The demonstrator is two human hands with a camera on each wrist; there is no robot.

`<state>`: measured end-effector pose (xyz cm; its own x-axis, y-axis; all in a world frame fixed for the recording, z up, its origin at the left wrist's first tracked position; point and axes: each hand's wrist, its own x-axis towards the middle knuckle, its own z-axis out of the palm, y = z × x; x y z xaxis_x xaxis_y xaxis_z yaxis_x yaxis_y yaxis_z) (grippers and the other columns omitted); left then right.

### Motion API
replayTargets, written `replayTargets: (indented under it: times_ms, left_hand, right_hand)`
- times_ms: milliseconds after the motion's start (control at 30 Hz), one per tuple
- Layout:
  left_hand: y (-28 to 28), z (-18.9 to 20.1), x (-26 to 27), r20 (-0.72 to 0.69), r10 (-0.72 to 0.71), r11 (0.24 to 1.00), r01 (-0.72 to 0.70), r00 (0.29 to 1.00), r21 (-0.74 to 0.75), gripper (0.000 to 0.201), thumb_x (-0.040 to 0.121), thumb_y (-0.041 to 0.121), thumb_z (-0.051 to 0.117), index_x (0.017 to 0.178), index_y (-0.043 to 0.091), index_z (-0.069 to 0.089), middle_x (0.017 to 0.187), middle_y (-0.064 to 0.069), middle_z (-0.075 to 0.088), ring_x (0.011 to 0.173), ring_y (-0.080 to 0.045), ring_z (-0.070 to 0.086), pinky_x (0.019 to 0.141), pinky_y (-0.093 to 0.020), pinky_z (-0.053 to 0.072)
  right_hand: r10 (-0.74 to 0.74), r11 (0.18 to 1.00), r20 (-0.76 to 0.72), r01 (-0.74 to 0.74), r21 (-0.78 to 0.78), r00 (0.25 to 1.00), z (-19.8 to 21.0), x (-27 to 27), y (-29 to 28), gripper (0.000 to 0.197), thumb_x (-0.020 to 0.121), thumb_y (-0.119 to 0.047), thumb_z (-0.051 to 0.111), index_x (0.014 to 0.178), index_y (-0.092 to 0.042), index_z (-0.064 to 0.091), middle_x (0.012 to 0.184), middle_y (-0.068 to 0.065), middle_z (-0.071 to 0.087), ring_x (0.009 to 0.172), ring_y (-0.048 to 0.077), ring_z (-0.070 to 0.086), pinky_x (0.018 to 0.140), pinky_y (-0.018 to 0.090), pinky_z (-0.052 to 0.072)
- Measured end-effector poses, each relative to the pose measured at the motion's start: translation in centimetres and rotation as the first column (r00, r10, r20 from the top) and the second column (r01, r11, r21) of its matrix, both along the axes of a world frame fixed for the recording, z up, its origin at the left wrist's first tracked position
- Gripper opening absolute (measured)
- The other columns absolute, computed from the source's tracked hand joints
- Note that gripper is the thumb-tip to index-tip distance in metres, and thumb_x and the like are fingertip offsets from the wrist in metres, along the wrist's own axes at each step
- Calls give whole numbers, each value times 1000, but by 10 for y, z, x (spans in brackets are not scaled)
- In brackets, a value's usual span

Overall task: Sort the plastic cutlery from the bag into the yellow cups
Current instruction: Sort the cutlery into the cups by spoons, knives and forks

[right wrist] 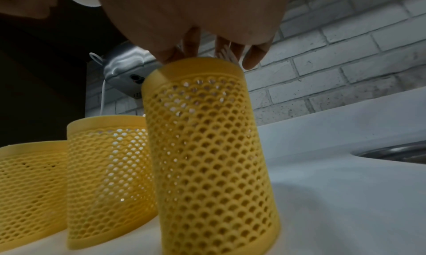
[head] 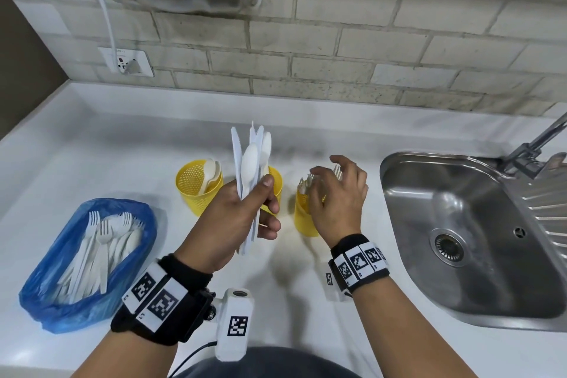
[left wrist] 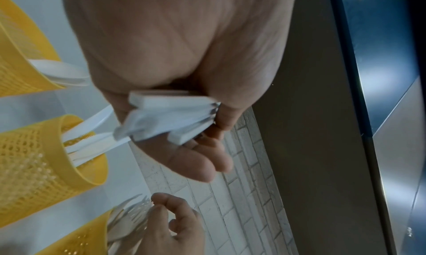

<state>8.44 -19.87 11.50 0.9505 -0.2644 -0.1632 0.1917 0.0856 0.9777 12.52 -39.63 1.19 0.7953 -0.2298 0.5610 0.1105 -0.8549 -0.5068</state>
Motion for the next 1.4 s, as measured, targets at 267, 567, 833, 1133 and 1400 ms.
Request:
replayTargets:
  times_ms: [267, 567, 833, 1133, 1400]
  left_hand:
    - [5, -3, -1, 140, -143, 990, 142, 980, 16, 29, 105, 41, 50, 99, 19, 68, 68, -6, 54, 52, -22, 46, 57, -33, 45]
    - [6, -1, -1, 183, -217, 976, 211, 959, 53, 26, 104, 34, 48, 98, 27, 73, 65, -6, 44, 55, -19, 37, 57, -32, 37]
    - [12, -5, -3, 182, -261, 965, 254, 948, 62, 27, 105, 37, 50, 109, 18, 70, 68, -6, 45, 55, -16, 37, 55, -29, 38]
    - [16, -3, -7, 109, -316, 949, 312, 943, 48, 31, 101, 41, 51, 103, 15, 68, 65, -1, 28, 59, -22, 19, 54, -37, 17]
    - [16, 0, -9, 84, -344, 939, 344, 935, 8, 27, 101, 41, 50, 100, 20, 68, 68, -2, 25, 58, -20, 16, 54, -35, 14]
  right_hand:
    - [235, 892, 157, -277, 358, 959, 58, -9, 12, 22, 96, -15, 56, 108, -17, 74, 108, -3, 69, 102, 17, 65, 88, 45, 51]
    - [558, 693, 197, -583, 423, 806, 148, -31, 30, 21, 95, -10, 63, 112, -16, 74, 108, 3, 65, 96, 19, 64, 82, 29, 50]
    - [667, 595, 67, -585, 551, 742, 155, -28, 22, 11, 93, -6, 69, 95, -16, 67, 100, -2, 64, 90, 18, 63, 82, 39, 53]
    - [625, 293, 259, -529, 797, 736, 165, -27, 14, 8, 98, -9, 59, 104, -11, 56, 91, 13, 70, 86, 29, 64, 81, 39, 51]
    - [647, 429, 110, -480, 765, 754, 160, -35, 17, 10, 93, -18, 68, 91, -9, 65, 91, 26, 64, 84, 31, 59, 82, 49, 50]
